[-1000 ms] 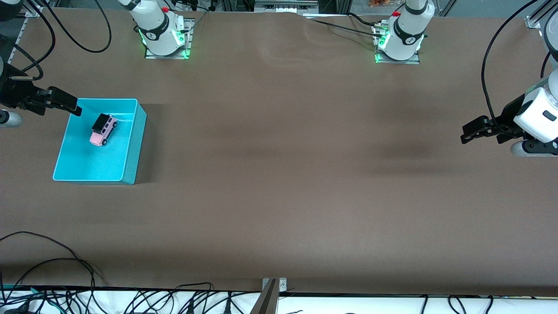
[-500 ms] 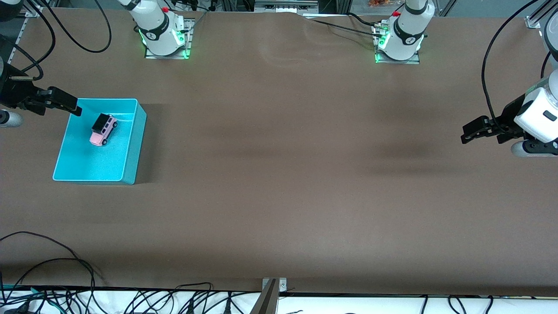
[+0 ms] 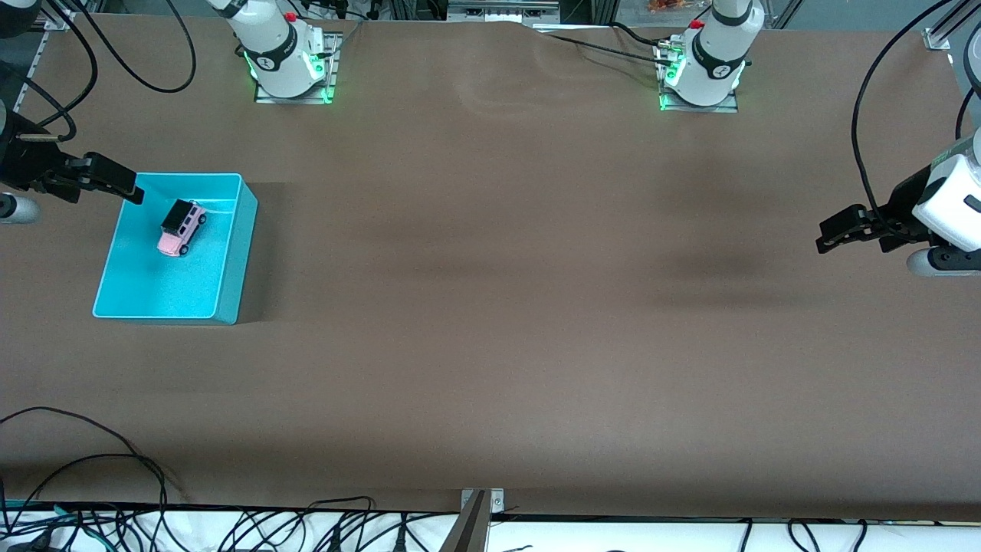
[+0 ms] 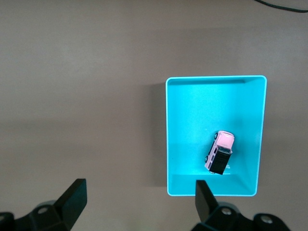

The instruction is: Wind and store pink jeep toy

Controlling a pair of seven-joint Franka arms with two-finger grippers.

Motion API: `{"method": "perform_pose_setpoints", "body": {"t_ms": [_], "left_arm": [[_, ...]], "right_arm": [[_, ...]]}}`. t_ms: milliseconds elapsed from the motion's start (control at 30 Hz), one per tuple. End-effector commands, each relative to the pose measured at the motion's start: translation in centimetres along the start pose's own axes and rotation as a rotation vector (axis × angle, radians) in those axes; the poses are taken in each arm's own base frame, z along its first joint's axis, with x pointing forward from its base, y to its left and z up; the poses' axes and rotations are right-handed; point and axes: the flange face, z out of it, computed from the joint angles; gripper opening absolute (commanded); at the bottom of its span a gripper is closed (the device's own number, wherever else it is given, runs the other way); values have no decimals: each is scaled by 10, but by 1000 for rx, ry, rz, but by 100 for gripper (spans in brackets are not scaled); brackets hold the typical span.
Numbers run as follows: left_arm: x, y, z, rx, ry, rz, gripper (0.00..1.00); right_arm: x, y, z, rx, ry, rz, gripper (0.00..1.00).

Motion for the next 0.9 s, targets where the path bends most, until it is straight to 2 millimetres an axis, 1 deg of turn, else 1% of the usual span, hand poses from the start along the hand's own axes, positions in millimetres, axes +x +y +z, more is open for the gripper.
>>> {"method": "perform_pose_setpoints", "body": {"t_ms": [0, 867], "left_arm": [[-2, -3, -5, 17, 5, 24, 100], [-2, -4, -7, 17, 8, 24, 100]], "right_arm": [[0, 0, -4, -11, 5, -15, 100], [1, 2, -5, -25, 14, -16, 100]]}}
